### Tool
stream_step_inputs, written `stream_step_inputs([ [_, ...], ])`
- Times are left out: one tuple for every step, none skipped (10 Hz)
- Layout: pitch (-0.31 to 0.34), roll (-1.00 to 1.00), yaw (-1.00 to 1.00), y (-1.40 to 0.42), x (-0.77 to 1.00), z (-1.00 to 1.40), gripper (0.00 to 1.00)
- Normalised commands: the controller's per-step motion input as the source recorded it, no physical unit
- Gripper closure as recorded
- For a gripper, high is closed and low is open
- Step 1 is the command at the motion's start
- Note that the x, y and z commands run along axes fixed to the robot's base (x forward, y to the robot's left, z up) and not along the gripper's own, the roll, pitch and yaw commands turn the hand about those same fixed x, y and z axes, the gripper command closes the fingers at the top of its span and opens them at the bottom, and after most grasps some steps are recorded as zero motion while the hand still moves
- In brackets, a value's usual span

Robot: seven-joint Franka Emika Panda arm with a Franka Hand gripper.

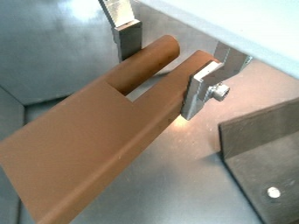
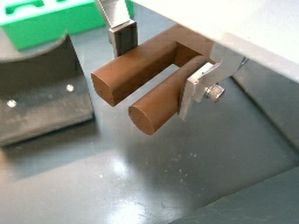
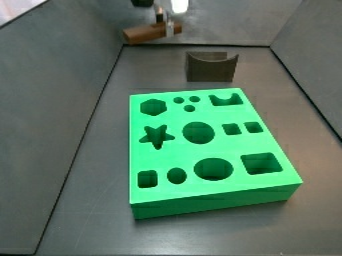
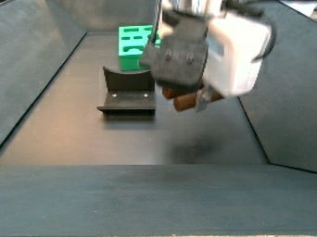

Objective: Pick up the square-circle object. Move up. Place the square-circle object on the fixture. Regrasp the square-circle object. Rotate the square-circle object. Move to above the board. Insert the square-circle object.
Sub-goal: Place the square-circle object on the fixture.

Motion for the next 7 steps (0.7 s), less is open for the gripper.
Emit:
stream_step_inputs([
  [0.040,-0.01,0.00,0.00,-0.01,1.00,1.00],
  [0.041,-0.01,0.00,0.00,-0.02,1.00,1.00],
  [0.044,-0.01,0.00,0.00,-0.02,1.00,1.00],
  [0.047,-0.01,0.00,0.00,-0.01,0.82,1.00],
  [0.059,-0.01,0.00,0.00,-0.01,0.59,1.00],
  [0.064,-0.01,0.00,0.01,0.00,0.47,1.00],
  [0.074,-0.02,0.00,0.01,0.00,0.29,1.00],
])
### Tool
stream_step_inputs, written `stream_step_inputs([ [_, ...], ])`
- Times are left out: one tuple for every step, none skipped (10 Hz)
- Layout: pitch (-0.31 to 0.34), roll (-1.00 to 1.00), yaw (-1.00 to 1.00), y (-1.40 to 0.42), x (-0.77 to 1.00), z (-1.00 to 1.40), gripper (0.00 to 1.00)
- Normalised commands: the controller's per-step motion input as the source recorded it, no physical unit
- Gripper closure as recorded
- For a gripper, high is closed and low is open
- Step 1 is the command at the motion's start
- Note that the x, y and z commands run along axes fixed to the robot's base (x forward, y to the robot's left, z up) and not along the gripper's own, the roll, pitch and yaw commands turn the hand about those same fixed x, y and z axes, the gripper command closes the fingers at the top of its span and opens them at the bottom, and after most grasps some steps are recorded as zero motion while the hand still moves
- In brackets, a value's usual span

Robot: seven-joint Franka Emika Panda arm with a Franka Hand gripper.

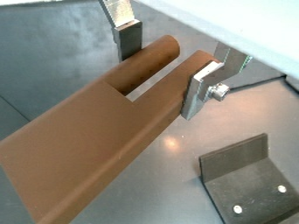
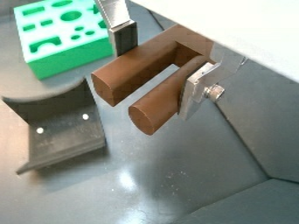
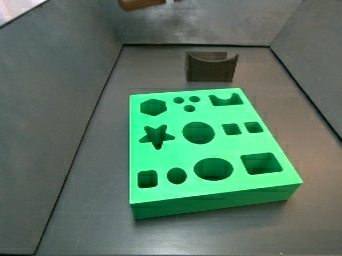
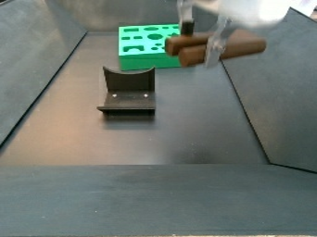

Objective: Pick up the square-circle object. Move up. Place the square-circle object on the fixture. Regrasp the square-circle object. Rotate the square-circle object. Move to above the board. Insert the square-circle object.
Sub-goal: Place the square-circle object on the fixture.

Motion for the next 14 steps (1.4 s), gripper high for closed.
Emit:
stream_step_inputs([
  [0.012,0.00,1.00,-1.00,0.94,0.36,1.00],
  [0.016,0.00,1.00,-1.00,0.95,0.33,1.00],
  [0.029,0.01,1.00,-1.00,0.98,0.32,1.00],
  [0.034,0.01,1.00,-0.98,1.00,0.31,1.00],
  [0.045,0.01,1.00,-0.88,1.00,0.27,1.00],
  [0.056,0.01,1.00,-0.78,1.00,0.23,1.00],
  [0.071,0.02,1.00,-0.61,1.00,0.19,1.00],
  [0.079,0.02,1.00,-0.52,1.00,0.17,1.00],
  [0.099,0.03,1.00,-0.38,1.00,0.12,1.00],
  [0.116,0.03,1.00,-0.30,1.00,0.10,1.00],
  [0.134,0.04,1.00,-0.21,1.00,0.07,1.00],
  [0.163,0.05,1.00,-0.13,0.98,0.03,1.00],
  [0.204,0.07,1.00,-0.07,0.89,0.02,1.00],
  [0.230,0.08,1.00,-0.05,0.85,0.02,1.00],
])
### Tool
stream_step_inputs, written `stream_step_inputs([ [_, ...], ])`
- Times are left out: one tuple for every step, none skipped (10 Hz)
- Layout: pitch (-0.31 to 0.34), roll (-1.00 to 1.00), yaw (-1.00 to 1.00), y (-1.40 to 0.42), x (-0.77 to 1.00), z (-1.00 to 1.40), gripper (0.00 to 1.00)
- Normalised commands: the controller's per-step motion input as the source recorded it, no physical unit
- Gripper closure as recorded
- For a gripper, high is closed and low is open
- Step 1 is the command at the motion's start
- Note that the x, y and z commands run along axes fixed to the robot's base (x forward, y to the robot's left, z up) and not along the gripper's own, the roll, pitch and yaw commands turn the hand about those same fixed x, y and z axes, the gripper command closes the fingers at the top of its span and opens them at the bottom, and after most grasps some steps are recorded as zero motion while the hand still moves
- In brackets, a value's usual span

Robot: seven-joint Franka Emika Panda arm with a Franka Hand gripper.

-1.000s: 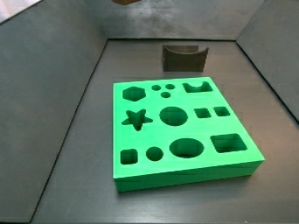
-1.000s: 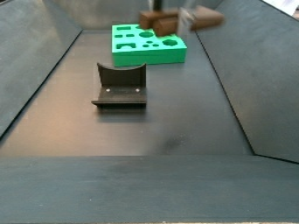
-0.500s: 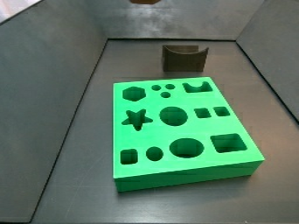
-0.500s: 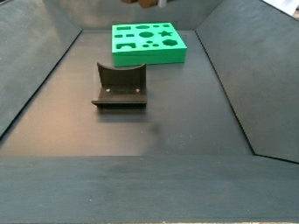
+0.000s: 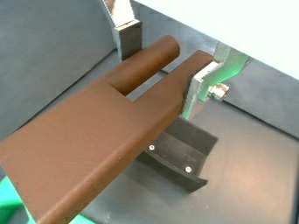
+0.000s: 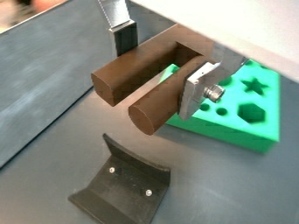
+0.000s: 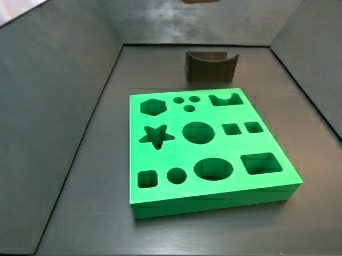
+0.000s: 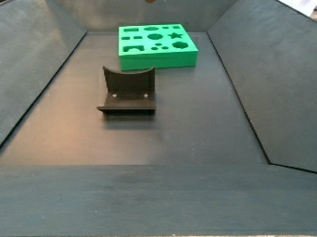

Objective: Pick up the square-circle object. Move up. Place the square-circle object on the fixture. Regrasp the square-circle object. Rotate the square-circle object. Move to above the board. Insert the square-circle object.
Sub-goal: Place the square-circle object on the fixture.

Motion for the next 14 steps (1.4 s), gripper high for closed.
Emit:
stream_step_inputs([
  [0.280,0.11,0.98,-0.03,0.78,0.01,1.00],
  [0.249,-1.00,0.39,1.00,0.48,-0.62,1.00],
  [0.221,-1.00,0.22,1.00,0.43,-0.61,1.00],
  [0.200,-1.00,0.15,0.99,0.45,-0.48,1.00],
  [0.207,-1.00,0.13,0.81,0.35,-0.28,1.00],
  [0.229,-1.00,0.11,0.68,0.27,-0.18,1.00],
  [0.280,-1.00,0.07,0.43,0.13,-0.08,1.00],
  [0.294,-1.00,0.03,0.26,0.07,-0.05,1.00],
  [0.234,-0.75,-0.04,0.06,0.05,-0.02,1.00],
  [0.207,-0.60,-0.07,0.04,0.06,-0.02,1.00],
  [0.161,-0.36,-0.10,0.05,0.06,-0.01,1.00],
  [0.065,-1.00,-0.09,0.06,0.10,-1.00,1.00],
  [0.048,-1.00,-0.10,0.07,0.11,-1.00,1.00],
  [0.061,-1.00,-0.11,0.07,0.11,-1.00,1.00],
])
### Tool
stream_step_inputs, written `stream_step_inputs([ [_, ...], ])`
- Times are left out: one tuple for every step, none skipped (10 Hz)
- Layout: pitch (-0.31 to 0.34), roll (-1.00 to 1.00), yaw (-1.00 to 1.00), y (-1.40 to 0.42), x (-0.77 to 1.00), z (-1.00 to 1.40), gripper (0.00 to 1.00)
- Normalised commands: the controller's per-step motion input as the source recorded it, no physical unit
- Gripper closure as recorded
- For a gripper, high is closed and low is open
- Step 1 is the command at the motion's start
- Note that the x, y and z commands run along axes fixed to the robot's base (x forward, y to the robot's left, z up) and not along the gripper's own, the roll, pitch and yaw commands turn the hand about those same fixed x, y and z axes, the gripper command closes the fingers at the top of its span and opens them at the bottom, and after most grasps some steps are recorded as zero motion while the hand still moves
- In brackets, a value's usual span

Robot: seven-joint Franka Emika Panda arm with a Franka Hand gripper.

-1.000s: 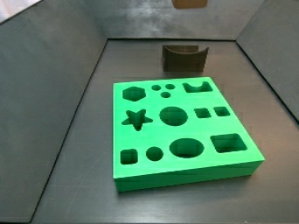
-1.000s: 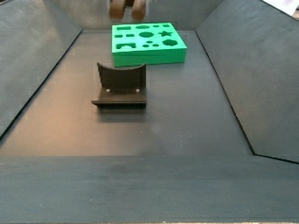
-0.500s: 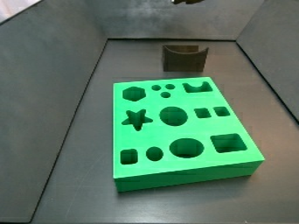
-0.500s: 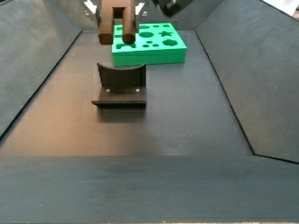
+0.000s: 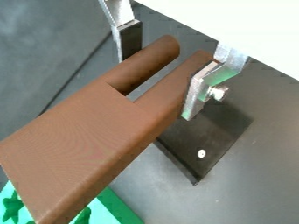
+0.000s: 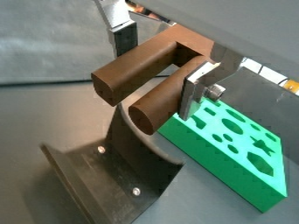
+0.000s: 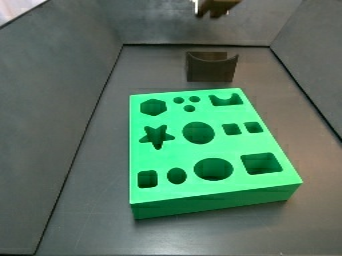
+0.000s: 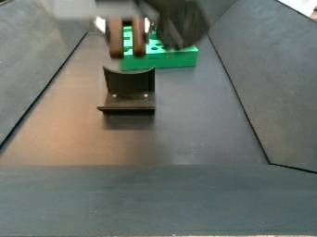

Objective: Pick up the square-circle object. Move up. Place the square-circle object on the fixture. Regrasp the square-circle object. Rotate the square-circle object. Move to above the board. Insert the square-circle object.
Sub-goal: Place the square-circle object on the fixture.

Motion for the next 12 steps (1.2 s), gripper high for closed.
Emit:
stream_step_inputs([
  [0.078,-1.00,-0.12,0.08,0.12,-1.00,1.00],
  [0.091,-1.00,-0.13,0.08,0.13,-1.00,1.00],
  [0.084,-0.90,-0.14,0.09,0.14,-1.00,1.00],
  [0.066,-0.73,-0.14,0.09,0.15,-1.00,1.00],
  [0.054,-0.55,-0.13,0.10,0.15,-1.00,1.00],
  [0.041,-0.33,-0.12,0.11,0.17,-1.00,1.00],
  [0.030,-0.24,-0.12,0.10,0.18,-1.00,1.00],
  [0.018,-0.20,-0.11,0.10,0.16,-0.87,1.00],
  [0.005,-0.17,-0.10,0.09,0.13,-0.67,1.00],
  [-0.017,-0.12,-0.07,0.11,0.09,-0.55,1.00],
  [-0.021,-0.11,-0.06,0.11,0.08,-0.55,1.00],
  [-0.021,-0.11,-0.05,0.11,0.08,-0.55,1.00],
])
